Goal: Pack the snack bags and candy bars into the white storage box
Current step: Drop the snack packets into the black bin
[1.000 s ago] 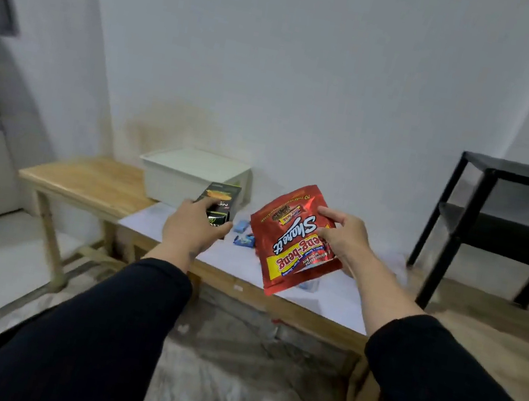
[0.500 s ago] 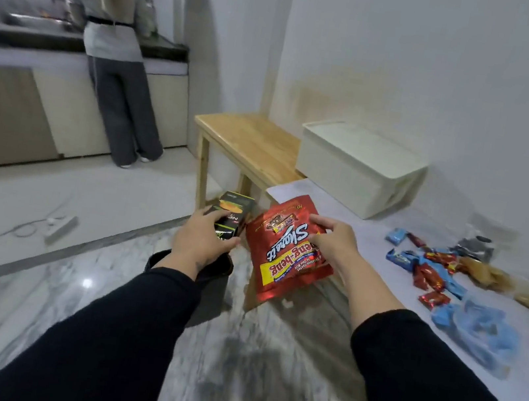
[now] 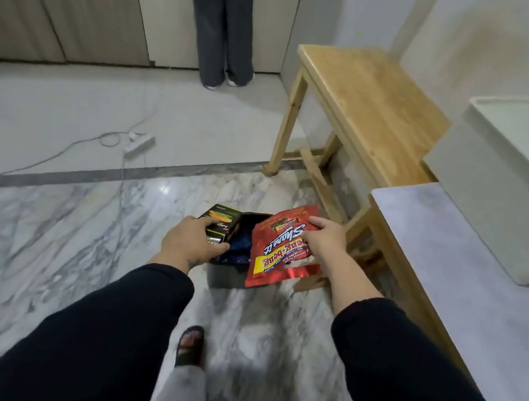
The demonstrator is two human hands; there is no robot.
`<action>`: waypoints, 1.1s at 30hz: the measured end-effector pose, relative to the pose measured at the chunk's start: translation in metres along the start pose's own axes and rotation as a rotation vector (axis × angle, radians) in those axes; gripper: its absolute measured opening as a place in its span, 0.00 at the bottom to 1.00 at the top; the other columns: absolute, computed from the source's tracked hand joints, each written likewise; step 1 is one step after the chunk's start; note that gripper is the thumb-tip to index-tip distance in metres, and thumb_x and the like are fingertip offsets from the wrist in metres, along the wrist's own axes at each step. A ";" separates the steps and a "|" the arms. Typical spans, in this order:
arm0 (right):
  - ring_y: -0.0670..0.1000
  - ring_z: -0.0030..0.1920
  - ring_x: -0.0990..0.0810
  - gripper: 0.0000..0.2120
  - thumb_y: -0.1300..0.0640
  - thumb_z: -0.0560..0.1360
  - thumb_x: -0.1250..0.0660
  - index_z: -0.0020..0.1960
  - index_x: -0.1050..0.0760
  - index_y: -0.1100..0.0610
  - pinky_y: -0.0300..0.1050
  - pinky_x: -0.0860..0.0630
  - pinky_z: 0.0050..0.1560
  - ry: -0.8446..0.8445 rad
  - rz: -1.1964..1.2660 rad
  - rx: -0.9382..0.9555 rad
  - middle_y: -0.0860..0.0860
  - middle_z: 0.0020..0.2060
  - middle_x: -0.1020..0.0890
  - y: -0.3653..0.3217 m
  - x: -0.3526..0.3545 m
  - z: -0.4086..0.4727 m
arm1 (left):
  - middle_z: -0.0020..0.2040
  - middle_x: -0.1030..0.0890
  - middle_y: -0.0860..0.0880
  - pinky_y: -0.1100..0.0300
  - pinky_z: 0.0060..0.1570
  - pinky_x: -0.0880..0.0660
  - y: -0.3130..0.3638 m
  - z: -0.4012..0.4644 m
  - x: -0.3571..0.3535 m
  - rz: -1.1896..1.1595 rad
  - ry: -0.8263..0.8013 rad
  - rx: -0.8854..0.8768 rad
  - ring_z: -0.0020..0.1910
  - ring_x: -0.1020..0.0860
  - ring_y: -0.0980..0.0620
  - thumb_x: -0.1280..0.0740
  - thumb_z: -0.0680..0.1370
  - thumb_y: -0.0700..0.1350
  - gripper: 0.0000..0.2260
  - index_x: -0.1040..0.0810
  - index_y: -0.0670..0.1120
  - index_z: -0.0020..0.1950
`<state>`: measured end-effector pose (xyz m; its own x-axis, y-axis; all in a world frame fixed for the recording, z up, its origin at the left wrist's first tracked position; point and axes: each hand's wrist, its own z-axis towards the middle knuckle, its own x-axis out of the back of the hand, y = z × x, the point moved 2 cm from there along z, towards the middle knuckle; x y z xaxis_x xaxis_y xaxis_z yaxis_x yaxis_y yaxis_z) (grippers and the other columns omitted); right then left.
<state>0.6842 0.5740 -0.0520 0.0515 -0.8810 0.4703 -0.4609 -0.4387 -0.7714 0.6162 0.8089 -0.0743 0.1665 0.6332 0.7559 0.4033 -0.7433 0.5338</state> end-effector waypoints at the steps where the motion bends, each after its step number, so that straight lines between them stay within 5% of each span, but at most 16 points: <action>1: 0.56 0.55 0.19 0.20 0.68 0.73 0.35 0.63 0.23 0.55 0.51 0.21 0.57 0.014 -0.005 -0.026 0.55 0.60 0.20 0.001 -0.011 0.019 | 0.58 0.24 0.47 0.49 0.55 0.23 -0.004 0.021 -0.003 0.000 -0.030 0.017 0.54 0.21 0.45 0.28 0.66 0.60 0.30 0.27 0.55 0.67; 5: 0.57 0.57 0.20 0.22 0.68 0.72 0.35 0.65 0.25 0.58 0.53 0.24 0.61 0.089 0.017 -0.163 0.57 0.60 0.20 0.015 -0.049 0.077 | 0.57 0.21 0.47 0.50 0.55 0.23 -0.012 0.094 -0.024 0.019 -0.162 0.029 0.53 0.21 0.45 0.31 0.62 0.64 0.33 0.28 0.57 0.66; 13: 0.57 0.60 0.22 0.21 0.68 0.72 0.37 0.65 0.25 0.60 0.48 0.26 0.63 0.155 -0.001 -0.420 0.57 0.65 0.25 0.078 -0.133 0.207 | 0.61 0.26 0.47 0.52 0.55 0.25 -0.046 0.243 -0.100 0.146 -0.358 0.082 0.58 0.23 0.45 0.32 0.70 0.61 0.26 0.30 0.59 0.67; 21: 0.55 0.61 0.25 0.23 0.61 0.75 0.32 0.70 0.30 0.54 0.53 0.24 0.62 -0.067 0.068 -0.566 0.52 0.65 0.27 0.152 -0.212 0.301 | 0.77 0.42 0.51 0.48 0.64 0.29 -0.089 0.336 -0.181 0.377 -0.548 0.119 0.72 0.34 0.46 0.39 0.67 0.74 0.40 0.41 0.60 0.75; 24: 0.56 0.66 0.28 0.22 0.59 0.77 0.35 0.70 0.31 0.54 0.41 0.29 0.60 -0.195 -0.122 -0.512 0.53 0.69 0.29 0.154 -0.209 0.306 | 0.74 0.36 0.52 0.51 0.58 0.27 -0.092 0.339 -0.186 0.413 -0.555 0.104 0.69 0.30 0.48 0.39 0.70 0.71 0.37 0.40 0.57 0.75; 29: 0.57 0.65 0.27 0.22 0.57 0.78 0.36 0.71 0.33 0.54 0.45 0.27 0.57 -0.421 -0.426 -0.334 0.54 0.69 0.30 0.126 -0.189 0.295 | 0.70 0.29 0.52 0.53 0.56 0.27 -0.074 0.332 -0.158 0.421 -0.572 0.104 0.66 0.28 0.49 0.39 0.72 0.67 0.33 0.37 0.56 0.73; 33: 0.56 0.69 0.31 0.23 0.53 0.78 0.35 0.72 0.34 0.53 0.48 0.30 0.64 -0.518 -0.576 -0.177 0.53 0.72 0.33 0.076 -0.155 0.276 | 0.68 0.27 0.52 0.52 0.56 0.27 -0.032 0.316 -0.111 0.451 -0.576 0.036 0.65 0.27 0.49 0.38 0.73 0.66 0.31 0.36 0.56 0.73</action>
<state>0.8862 0.6285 -0.3017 0.7102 -0.5136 0.4815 -0.3683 -0.8539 -0.3676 0.8691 0.8302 -0.2953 0.7665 0.2874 0.5744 0.2111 -0.9573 0.1973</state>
